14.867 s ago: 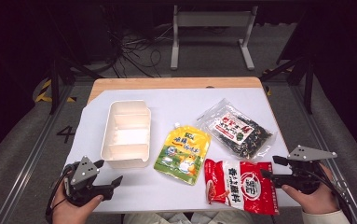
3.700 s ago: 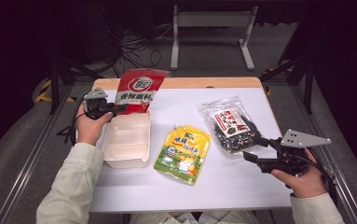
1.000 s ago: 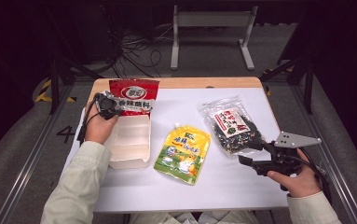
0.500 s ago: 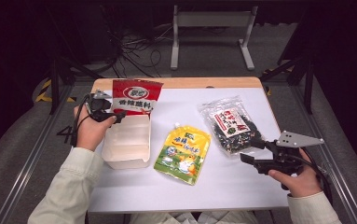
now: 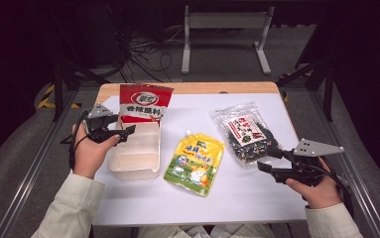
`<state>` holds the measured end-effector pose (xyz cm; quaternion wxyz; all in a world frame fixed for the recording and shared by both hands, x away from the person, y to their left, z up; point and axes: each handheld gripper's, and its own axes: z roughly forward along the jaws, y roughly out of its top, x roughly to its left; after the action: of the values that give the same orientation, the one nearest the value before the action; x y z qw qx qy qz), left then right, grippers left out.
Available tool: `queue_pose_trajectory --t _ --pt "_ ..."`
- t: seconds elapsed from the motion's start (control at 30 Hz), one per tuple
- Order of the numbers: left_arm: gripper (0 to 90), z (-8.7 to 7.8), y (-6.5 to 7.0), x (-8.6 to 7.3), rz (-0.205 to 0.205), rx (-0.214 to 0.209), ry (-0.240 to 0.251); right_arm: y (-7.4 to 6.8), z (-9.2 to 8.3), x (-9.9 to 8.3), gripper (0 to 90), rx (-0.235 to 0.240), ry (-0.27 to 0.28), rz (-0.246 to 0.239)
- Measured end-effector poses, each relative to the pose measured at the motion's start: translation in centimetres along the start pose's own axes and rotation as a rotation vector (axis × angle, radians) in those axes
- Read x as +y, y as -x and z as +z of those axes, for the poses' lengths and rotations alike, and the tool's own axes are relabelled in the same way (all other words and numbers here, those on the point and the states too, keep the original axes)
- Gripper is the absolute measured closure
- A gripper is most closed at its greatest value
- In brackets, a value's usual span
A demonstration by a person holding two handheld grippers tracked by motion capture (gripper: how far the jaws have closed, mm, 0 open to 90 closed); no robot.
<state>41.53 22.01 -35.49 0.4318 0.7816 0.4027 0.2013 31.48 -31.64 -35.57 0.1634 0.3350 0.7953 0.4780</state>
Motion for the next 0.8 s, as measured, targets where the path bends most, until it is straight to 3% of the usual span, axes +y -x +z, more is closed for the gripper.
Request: queue_pose_trajectory --t 0.17,0.4,0.53,0.8 --pt "23.4 -1.4 0.8 -1.1 -0.012 -0.023 0.049 0.3 -0.4 -0.2 41.0 -0.022 -0.011 -0.004" --pt "21.7 -2.3 0.9 -1.6 -0.022 -0.001 0.056 0.4 -0.4 -0.1 41.8 -0.016 -0.007 0.007" --pt "20.5 -2.3 1.3 -1.8 -0.012 -0.016 0.052 0.3 -0.4 0.1 41.9 -0.012 0.0 0.01" --pt "18.9 -3.2 1.5 -2.4 0.009 -0.015 0.047 1.5 -0.1 0.6 43.3 -0.014 -0.008 0.029"
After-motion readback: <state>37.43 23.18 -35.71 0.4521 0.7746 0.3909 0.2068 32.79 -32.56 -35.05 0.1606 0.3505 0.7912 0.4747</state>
